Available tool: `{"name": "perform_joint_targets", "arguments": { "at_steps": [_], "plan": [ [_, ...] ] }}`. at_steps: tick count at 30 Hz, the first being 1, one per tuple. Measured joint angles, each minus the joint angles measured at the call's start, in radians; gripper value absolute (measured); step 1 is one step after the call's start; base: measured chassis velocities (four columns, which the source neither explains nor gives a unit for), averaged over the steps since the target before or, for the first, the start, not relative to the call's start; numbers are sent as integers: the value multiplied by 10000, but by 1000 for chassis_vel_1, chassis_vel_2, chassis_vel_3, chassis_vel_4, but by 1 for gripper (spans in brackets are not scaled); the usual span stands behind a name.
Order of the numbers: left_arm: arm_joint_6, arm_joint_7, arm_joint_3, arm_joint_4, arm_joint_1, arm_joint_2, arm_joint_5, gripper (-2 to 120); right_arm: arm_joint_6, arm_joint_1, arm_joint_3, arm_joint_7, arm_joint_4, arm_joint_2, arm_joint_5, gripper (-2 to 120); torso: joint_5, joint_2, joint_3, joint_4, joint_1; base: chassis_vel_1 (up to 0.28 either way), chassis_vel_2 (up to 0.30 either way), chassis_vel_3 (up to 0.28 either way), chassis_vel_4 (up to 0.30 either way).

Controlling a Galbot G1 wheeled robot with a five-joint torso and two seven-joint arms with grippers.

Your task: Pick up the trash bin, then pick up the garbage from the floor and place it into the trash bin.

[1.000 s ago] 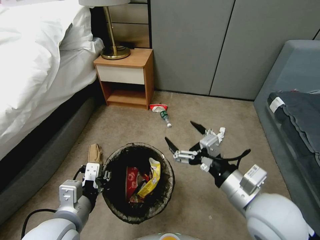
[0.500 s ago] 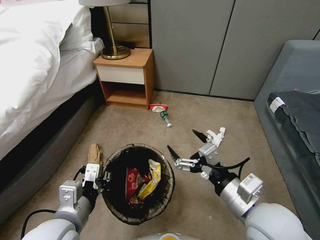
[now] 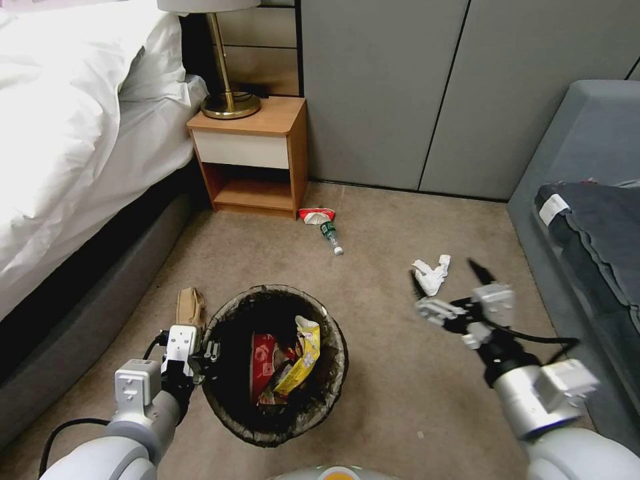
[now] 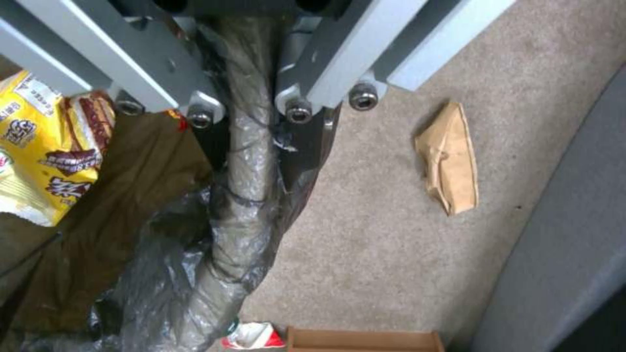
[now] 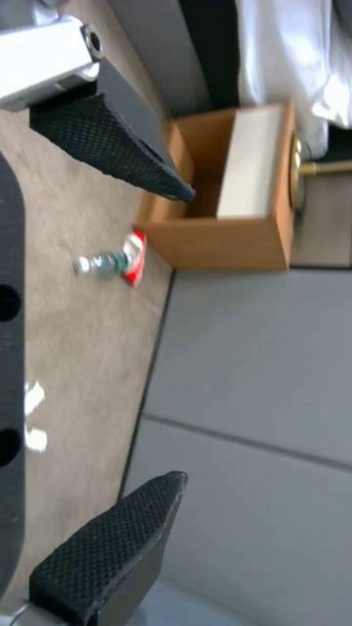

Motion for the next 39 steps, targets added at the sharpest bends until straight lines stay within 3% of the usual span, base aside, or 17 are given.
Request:
{"name": "perform_joint_targets", "arguments": {
  "at_steps": [6, 14, 39],
  "plan": [
    [-2, 0, -41, 0, 18, -196, 15, 1, 974, -655, 883, -667, -362, 778, -310, 100, 1, 0, 0, 2, 0, 0, 0, 0, 0],
    [-32, -2, -24, 0, 17, -265, 140, 1, 1851, -1053, 933, -674, -1036, 1307, -703, 100, 1, -1, 0, 2, 1, 0, 0, 0, 0],
    [-85, -4, -88, 0, -23, -353, 210, 1, 2325, -1230, 1071, -524, -1270, 1819, -741, 100, 2, 0, 0, 3, 0, -16, 15, 13, -20]
  ]
}}
